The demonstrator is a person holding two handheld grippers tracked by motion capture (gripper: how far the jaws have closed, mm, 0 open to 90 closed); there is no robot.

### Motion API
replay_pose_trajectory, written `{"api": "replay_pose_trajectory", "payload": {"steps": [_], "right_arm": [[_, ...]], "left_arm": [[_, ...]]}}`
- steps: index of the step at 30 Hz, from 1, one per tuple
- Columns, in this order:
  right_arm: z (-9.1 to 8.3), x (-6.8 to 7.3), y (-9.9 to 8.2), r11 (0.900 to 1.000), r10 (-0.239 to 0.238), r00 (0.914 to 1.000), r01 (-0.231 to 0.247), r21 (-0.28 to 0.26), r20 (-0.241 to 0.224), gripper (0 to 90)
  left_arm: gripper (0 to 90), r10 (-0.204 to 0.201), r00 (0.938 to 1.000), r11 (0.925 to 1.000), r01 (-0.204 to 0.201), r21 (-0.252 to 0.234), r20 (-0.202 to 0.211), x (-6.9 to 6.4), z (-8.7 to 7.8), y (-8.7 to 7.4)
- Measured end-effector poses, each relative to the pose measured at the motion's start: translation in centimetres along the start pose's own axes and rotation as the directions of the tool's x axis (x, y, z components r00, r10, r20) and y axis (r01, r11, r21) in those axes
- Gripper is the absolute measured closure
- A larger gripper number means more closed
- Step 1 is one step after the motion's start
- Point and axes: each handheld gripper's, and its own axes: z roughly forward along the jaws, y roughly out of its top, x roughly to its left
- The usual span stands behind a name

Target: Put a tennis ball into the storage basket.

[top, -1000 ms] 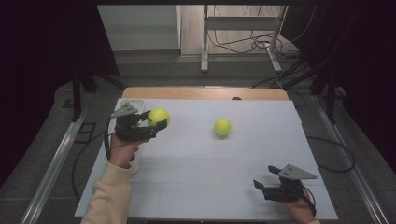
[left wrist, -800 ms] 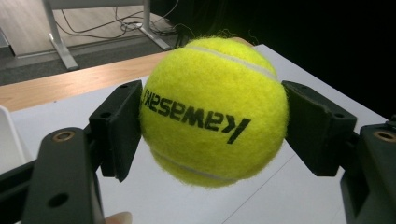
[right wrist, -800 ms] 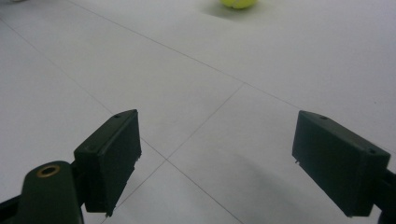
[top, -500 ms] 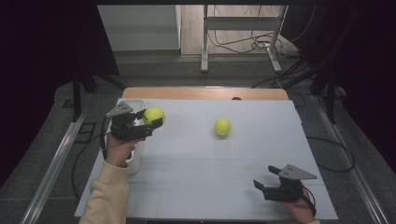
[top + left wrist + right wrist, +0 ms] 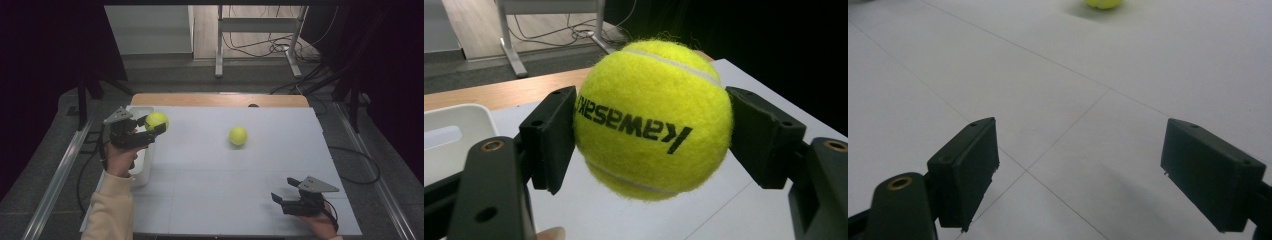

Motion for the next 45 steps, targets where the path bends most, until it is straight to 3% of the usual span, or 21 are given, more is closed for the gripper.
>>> {"api": "replay_pose_trajectory", "payload": {"steps": [15, 18, 28, 32, 45], "right_arm": [[0.0, 0.0, 0.0, 0.9999, 0.013, 0.9999, -0.013, -0.006, 0.000, 15.8], [-0.1, 0.0, 0.1, 0.9999, 0.010, 0.9999, -0.010, -0.010, -0.002, 15.8], [-0.1, 0.0, 0.1, 0.9999, 0.006, 1.0000, -0.006, -0.012, -0.007, 15.8], [-0.1, 0.0, 0.1, 0.9999, 0.008, 0.9999, -0.008, -0.013, -0.007, 15.8], [-0.1, 0.0, 0.1, 0.9999, 0.008, 1.0000, -0.008, -0.010, -0.004, 15.8]], "left_arm": [[26.0, -0.030, 0.9981, 0.9995, 0.030, -0.008, -0.053, 1.5, -0.3, 0.3], [26.0, -0.051, 0.9959, 0.9987, 0.051, 0.005, -0.075, 2.3, 0.0, 0.4], [26.0, -0.057, 0.9909, 0.9979, 0.060, 0.023, -0.122, 3.5, 0.3, 0.7], [26.0, -0.072, 0.9868, 0.9961, 0.078, 0.040, -0.145, 4.6, 0.3, 0.8], [26.0, -0.076, 0.9804, 0.9927, 0.092, 0.079, -0.182, 5.8, 0.9, 0.9]]}}
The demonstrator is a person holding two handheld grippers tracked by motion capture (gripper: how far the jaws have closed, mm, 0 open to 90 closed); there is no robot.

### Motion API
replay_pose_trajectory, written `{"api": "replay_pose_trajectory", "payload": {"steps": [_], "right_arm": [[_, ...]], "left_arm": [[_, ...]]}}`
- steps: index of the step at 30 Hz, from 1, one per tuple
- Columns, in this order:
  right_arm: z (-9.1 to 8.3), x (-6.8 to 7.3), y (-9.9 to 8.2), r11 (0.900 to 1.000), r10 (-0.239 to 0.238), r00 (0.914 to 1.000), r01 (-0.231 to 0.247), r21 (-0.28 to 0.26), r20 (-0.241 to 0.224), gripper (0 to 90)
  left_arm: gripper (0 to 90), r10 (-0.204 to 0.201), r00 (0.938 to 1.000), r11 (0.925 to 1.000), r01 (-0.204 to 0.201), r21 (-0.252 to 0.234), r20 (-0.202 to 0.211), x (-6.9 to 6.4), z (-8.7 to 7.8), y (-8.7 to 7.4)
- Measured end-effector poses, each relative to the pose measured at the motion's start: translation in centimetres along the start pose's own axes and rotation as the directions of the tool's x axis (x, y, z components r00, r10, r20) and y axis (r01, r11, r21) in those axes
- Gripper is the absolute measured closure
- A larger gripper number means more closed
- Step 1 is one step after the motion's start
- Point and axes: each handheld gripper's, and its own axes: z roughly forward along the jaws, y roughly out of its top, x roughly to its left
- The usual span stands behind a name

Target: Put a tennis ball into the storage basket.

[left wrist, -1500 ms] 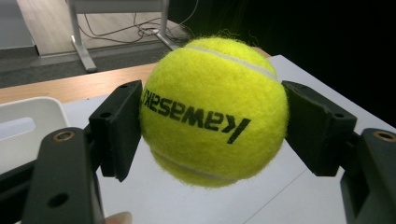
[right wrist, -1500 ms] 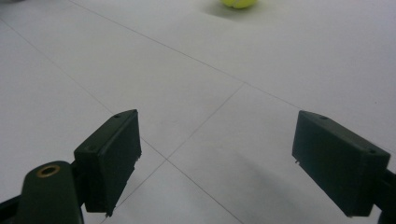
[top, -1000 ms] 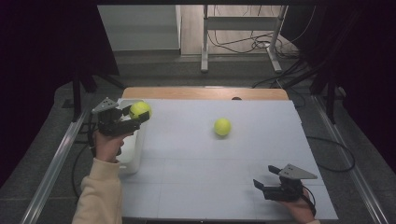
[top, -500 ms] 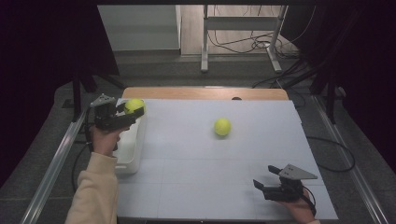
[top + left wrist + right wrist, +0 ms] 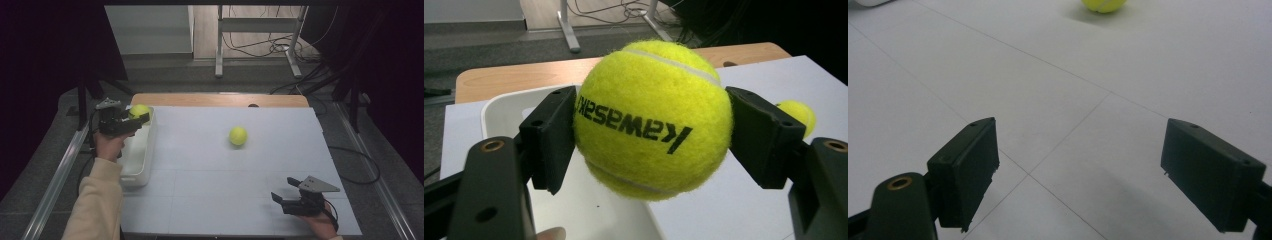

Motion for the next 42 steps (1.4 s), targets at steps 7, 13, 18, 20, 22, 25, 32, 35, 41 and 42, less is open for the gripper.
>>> {"api": "replay_pose_trajectory", "payload": {"steps": [7, 13, 18, 20, 22, 25, 32, 35, 41, 42], "right_arm": [[0.0, 0.0, 0.0, 1.0000, 0.000, 1.0000, 0.000, 0.001, 0.002, 15.9], [0.0, 0.0, 0.0, 1.0000, 0.003, 1.0000, -0.003, 0.000, 0.000, 15.9], [0.0, 0.0, 0.0, 1.0000, 0.002, 1.0000, -0.002, 0.001, 0.001, 15.9], [0.0, 0.0, 0.0, 1.0000, 0.004, 1.0000, -0.004, 0.001, 0.001, 15.8], [0.0, 0.0, 0.0, 1.0000, 0.002, 1.0000, -0.002, -0.001, 0.001, 15.9], [0.0, 0.0, 0.0, 1.0000, 0.003, 1.0000, -0.003, -0.001, -0.002, 15.9], [0.0, 0.0, 0.0, 1.0000, 0.002, 1.0000, -0.002, 0.001, 0.001, 15.9], [0.0, 0.0, 0.0, 1.0000, 0.002, 1.0000, -0.002, 0.001, 0.000, 15.9], [0.0, 0.0, 0.0, 1.0000, 0.001, 1.0000, -0.001, 0.002, 0.000, 15.9], [0.0, 0.0, 0.0, 1.0000, 0.002, 1.0000, -0.002, 0.002, 0.000, 15.9]], "left_arm": [[26.0, 0.006, 0.9999, 0.9995, -0.006, 0.030, -0.016, 0.4, 0.6, 0.2], [26.0, 0.011, 0.9994, 0.9982, -0.009, 0.059, -0.033, 0.8, 1.0, 0.4], [26.0, 0.018, 0.9987, 0.9965, -0.014, 0.082, -0.047, 1.1, 1.3, 0.5], [26.0, 0.022, 0.9985, 0.9954, -0.017, 0.094, -0.050, 1.2, 1.5, 0.5], [26.0, 0.022, 0.9983, 0.9949, -0.016, 0.100, -0.054, 1.3, 1.6, 0.5], [26.0, 0.019, 0.9980, 0.9928, -0.012, 0.119, -0.060, 1.6, 2.1, 0.5], [26.0, 0.036, 0.9969, 0.9877, -0.024, 0.154, -0.070, 1.7, 2.8, 0.5], [26.0, 0.040, 0.9965, 0.9864, -0.028, 0.162, -0.073, 1.8, 2.9, 0.4], [26.0, 0.046, 0.9954, 0.9815, -0.029, 0.189, -0.085, 2.0, 3.2, 0.3], [25.9, 0.045, 0.9954, 0.9808, -0.028, 0.193, -0.084, 2.1, 3.2, 0.2]]}}
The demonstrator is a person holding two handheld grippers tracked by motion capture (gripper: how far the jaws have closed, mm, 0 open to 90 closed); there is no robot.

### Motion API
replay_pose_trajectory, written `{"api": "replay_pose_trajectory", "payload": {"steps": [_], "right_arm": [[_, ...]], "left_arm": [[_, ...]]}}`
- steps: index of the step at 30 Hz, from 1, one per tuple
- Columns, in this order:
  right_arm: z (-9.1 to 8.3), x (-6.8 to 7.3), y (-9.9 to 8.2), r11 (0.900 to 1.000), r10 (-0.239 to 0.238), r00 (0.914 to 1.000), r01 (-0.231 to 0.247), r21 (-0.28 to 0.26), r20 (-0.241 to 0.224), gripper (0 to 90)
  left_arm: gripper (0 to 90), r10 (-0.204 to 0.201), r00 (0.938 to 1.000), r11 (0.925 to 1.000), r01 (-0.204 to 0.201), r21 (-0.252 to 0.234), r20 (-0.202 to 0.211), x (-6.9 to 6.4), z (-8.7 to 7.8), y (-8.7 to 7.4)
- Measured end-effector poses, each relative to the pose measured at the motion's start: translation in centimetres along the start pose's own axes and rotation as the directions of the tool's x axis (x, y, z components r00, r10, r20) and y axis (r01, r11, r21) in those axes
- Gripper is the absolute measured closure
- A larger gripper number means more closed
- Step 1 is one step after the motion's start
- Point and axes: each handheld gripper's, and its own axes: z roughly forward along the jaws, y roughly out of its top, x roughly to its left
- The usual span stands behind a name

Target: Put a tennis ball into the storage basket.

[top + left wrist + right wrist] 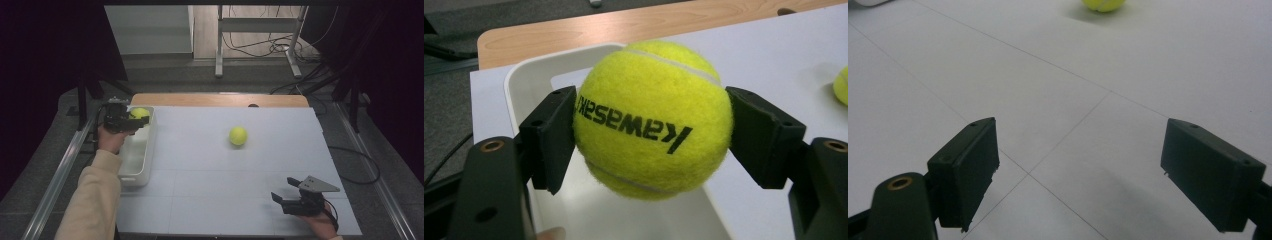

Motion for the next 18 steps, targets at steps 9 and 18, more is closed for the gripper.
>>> {"api": "replay_pose_trajectory", "payload": {"steps": [9, 18], "right_arm": [[-0.01, 0.02, 0.00, 1.0000, 0.000, 1.0000, 0.000, 0.000, 0.000, 15.9], [0.01, 0.00, -0.01, 1.0000, 0.000, 1.0000, 0.000, -0.001, -0.001, 15.9]], "left_arm": [[25.9, 0.009, 0.9997, 0.9994, -0.009, 0.033, -0.023, -0.02, 0.23, -0.02], [25.9, 0.023, 0.9991, 0.9951, -0.020, 0.097, -0.036, 0.10, 0.90, -0.13]]}}
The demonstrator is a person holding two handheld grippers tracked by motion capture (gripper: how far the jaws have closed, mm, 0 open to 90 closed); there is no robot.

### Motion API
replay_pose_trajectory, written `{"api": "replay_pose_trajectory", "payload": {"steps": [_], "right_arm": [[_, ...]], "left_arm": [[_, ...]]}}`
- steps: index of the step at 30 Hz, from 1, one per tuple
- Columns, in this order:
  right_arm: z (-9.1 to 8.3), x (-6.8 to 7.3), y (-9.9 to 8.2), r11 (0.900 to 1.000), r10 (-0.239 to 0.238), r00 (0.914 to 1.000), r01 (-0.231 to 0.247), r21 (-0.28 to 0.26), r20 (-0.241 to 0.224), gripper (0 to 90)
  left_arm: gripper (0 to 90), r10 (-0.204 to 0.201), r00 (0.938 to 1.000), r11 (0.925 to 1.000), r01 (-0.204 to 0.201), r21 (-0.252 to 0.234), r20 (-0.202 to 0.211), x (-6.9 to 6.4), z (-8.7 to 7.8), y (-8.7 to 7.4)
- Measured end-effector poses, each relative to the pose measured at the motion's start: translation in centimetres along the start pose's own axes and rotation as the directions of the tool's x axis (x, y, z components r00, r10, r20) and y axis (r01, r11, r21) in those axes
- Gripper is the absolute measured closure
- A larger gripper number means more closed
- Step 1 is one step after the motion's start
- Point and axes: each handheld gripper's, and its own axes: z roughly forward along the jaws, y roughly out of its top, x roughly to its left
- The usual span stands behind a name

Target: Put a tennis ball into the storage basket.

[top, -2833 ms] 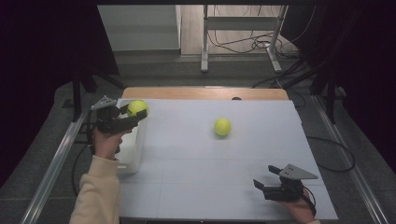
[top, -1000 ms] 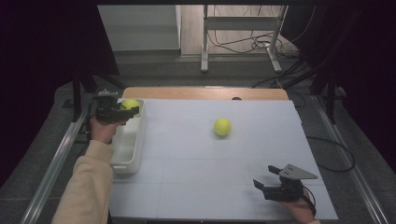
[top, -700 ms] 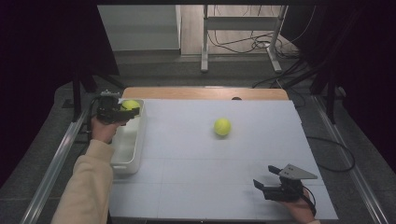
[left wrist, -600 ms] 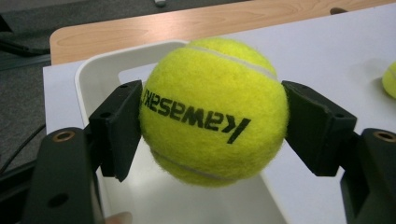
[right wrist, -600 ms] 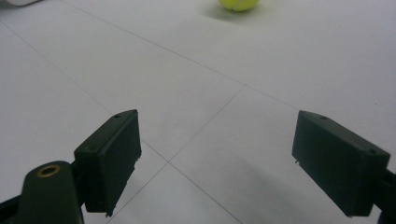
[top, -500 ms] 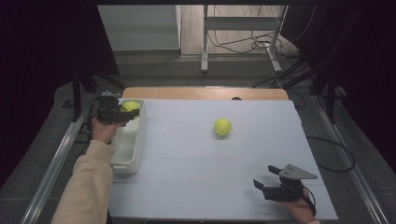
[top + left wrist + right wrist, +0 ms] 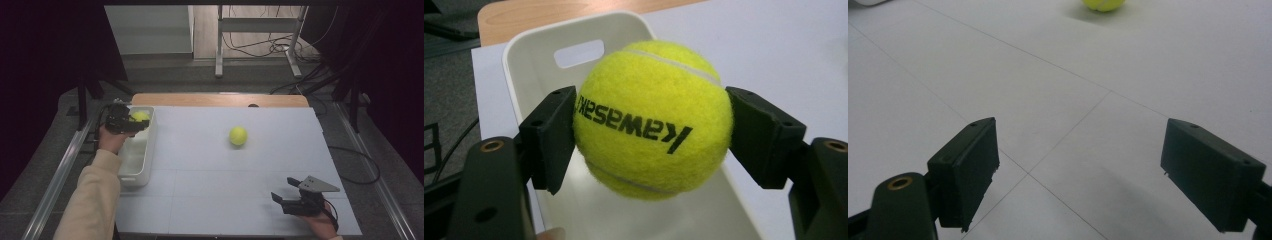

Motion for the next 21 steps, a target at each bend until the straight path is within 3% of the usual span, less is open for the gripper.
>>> {"api": "replay_pose_trajectory", "payload": {"steps": [18, 20, 21], "right_arm": [[-0.01, 0.01, 0.01, 1.0000, 0.000, 1.0000, 0.000, 0.000, 0.000, 15.9], [-0.01, 0.01, 0.01, 1.0000, 0.000, 1.0000, 0.000, 0.000, 0.000, 15.9], [-0.01, 0.02, 0.00, 1.0000, 0.001, 1.0000, -0.001, 0.000, 0.001, 16.0]], "left_arm": [[25.2, -0.006, 0.9999, 1.0000, 0.006, 0.007, -0.010, 0.05, 0.14, -0.10], [23.8, -0.006, 0.9998, 1.0000, 0.006, -0.007, -0.016, 0.06, 0.05, -0.08], [17.1, -0.019, 0.9996, 0.9997, 0.018, -0.019, -0.022, 0.01, -0.14, 0.02]]}}
